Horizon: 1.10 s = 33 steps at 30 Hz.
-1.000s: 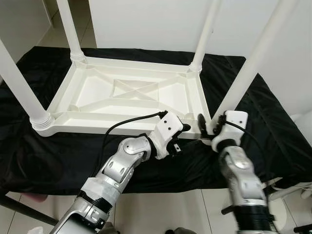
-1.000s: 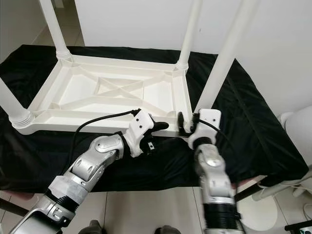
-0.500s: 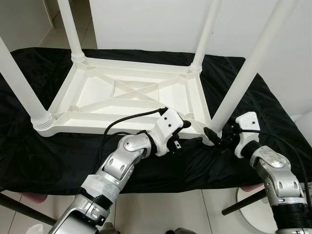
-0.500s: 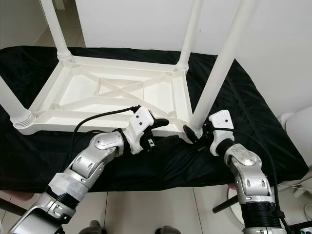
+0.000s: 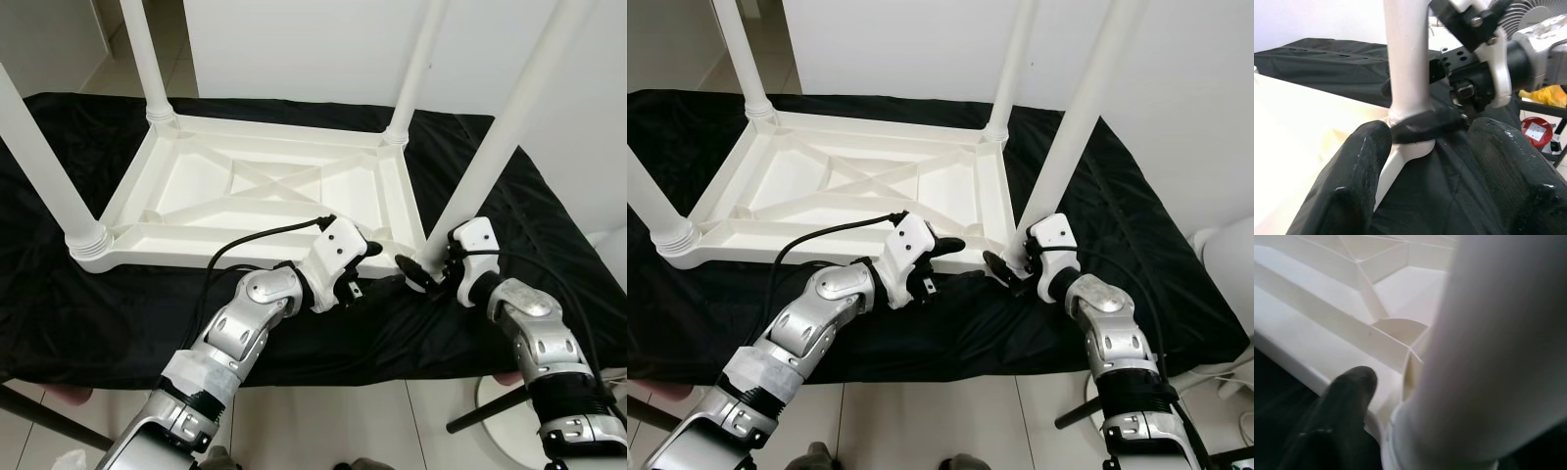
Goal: Building children table
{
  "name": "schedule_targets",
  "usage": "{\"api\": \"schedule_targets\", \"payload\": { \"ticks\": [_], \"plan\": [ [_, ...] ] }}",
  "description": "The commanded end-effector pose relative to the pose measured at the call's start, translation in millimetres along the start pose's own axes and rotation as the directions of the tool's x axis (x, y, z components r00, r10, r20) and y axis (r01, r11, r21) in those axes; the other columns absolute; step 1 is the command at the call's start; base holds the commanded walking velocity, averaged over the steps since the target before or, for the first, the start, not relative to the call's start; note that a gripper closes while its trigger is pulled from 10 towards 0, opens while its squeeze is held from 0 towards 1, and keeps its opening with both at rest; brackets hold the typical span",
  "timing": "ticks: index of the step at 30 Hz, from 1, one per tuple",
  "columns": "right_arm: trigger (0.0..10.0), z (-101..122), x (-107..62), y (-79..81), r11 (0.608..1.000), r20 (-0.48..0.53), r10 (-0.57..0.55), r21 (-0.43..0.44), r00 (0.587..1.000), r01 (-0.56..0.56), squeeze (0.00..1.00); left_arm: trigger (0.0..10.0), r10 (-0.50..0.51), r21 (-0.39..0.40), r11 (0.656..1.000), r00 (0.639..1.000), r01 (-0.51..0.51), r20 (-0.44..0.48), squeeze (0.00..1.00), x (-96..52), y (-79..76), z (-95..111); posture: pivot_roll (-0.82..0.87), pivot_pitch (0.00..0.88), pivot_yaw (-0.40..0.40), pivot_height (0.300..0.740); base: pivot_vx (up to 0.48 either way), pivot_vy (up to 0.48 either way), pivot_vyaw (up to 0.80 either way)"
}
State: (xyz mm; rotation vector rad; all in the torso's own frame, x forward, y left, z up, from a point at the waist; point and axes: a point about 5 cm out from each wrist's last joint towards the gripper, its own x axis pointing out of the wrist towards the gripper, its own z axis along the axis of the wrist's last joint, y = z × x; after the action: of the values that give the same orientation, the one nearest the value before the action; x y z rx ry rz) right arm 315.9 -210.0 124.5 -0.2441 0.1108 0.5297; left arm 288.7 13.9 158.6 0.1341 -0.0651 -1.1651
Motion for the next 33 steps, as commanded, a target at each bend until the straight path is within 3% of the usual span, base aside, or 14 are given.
{"api": "schedule_targets", "payload": {
  "ticks": [1, 15, 16, 17, 18, 19, 25, 26, 29, 33],
  "plan": [
    [0.0, -7.3, 3.1, 3.0, 0.999, -0.024, 0.016, 0.031, 1.0, -0.015, 0.0, 10.0, -0.033, 0.016, 0.999, 0.999, 0.033, -0.009, 0.0, 0.9, 1.0, 0.6, 0.02, 0.0, -0.043, 0.74, 0.0, 0.0, 0.0],
    [0.0, -22.5, -4.8, -1.0, 0.997, -0.051, -0.043, 0.065, 0.998, 0.047, 0.0, 10.0, -0.031, 0.014, 0.999, 0.999, 0.032, -0.006, 0.0, 0.8, 0.3, 0.7, 0.02, 0.0, -0.044, 0.74, 0.0, 0.0, 0.0],
    [2.4, -23.2, -5.2, -1.5, 0.996, -0.05, -0.059, 0.067, 0.997, 0.062, 0.0, 10.0, -0.032, 0.014, 0.999, 0.999, 0.032, -0.006, 0.0, 0.8, 0.3, 0.8, 0.02, 0.0, -0.044, 0.74, 0.0, 0.0, 0.0],
    [9.0, -24.5, -5.3, -3.7, 0.99, -0.055, -0.124, 0.066, 0.991, 0.127, 0.0, 10.0, -0.033, 0.015, 0.999, 0.999, 0.033, -0.007, 0.0, 0.9, 0.2, 0.6, 0.02, 0.0, -0.042, 0.74, 0.0, 0.0, 0.0],
    [9.0, -24.5, -5.3, -3.7, 0.99, -0.055, -0.124, 0.066, 0.991, 0.127, 0.0, 10.0, -0.033, 0.015, 0.999, 0.999, 0.033, -0.007, 0.0, 0.9, 0.2, 0.6, 0.02, 0.0, -0.042, 0.74, 0.0, 0.0, 0.0],
    [10.0, -24.4, -4.5, -4.2, 0.967, -0.056, -0.237, 0.085, 0.97, 0.241, 0.0, 10.0, -0.034, 0.016, 0.999, 0.999, 0.034, -0.01, 0.0, 1.2, -0.2, 0.0, 0.01, 0.0, -0.038, 0.74, 0.0, 0.0, 0.0],
    [10.0, -22.0, -3.2, -1.0, 0.929, -0.054, -0.35, 0.111, 0.935, 0.354, 0.0, 10.0, -0.034, 0.018, 0.999, 0.999, 0.034, -0.015, 0.0, 1.3, -0.5, -0.8, 0.01, 0.0, -0.034, 0.74, 0.0, 0.0, 0.0],
    [10.0, -20.1, -2.5, 0.9, 0.904, -0.053, -0.407, 0.123, 0.912, 0.41, 0.0, 10.0, -0.035, 0.018, 0.999, 0.999, 0.035, -0.017, 0.0, 1.0, -0.6, -1.2, 0.01, 0.0, -0.032, 0.74, 0.0, 0.0, 0.0],
    [10.0, -18.1, -1.8, 3.3, 0.88, -0.05, -0.451, 0.142, 0.891, 0.453, 0.0, 10.0, -0.035, 0.017, 0.999, 0.999, 0.036, -0.019, 0.0, 0.9, -0.8, -1.6, 0.01, 0.0, -0.03, 0.74, 0.0, 0.0, 0.0],
    [10.0, -13.1, 1.9, 16.7, 0.75, -0.069, -0.631, 0.199, 0.773, 0.63, 0.0, 10.0, -0.038, 0.015, 0.999, 0.999, 0.038, -0.024, 0.0, 0.9, -2.2, -2.9, 0.0, 0.0, -0.032, 0.74, 0.0, 0.0, 0.0]
  ]
}}
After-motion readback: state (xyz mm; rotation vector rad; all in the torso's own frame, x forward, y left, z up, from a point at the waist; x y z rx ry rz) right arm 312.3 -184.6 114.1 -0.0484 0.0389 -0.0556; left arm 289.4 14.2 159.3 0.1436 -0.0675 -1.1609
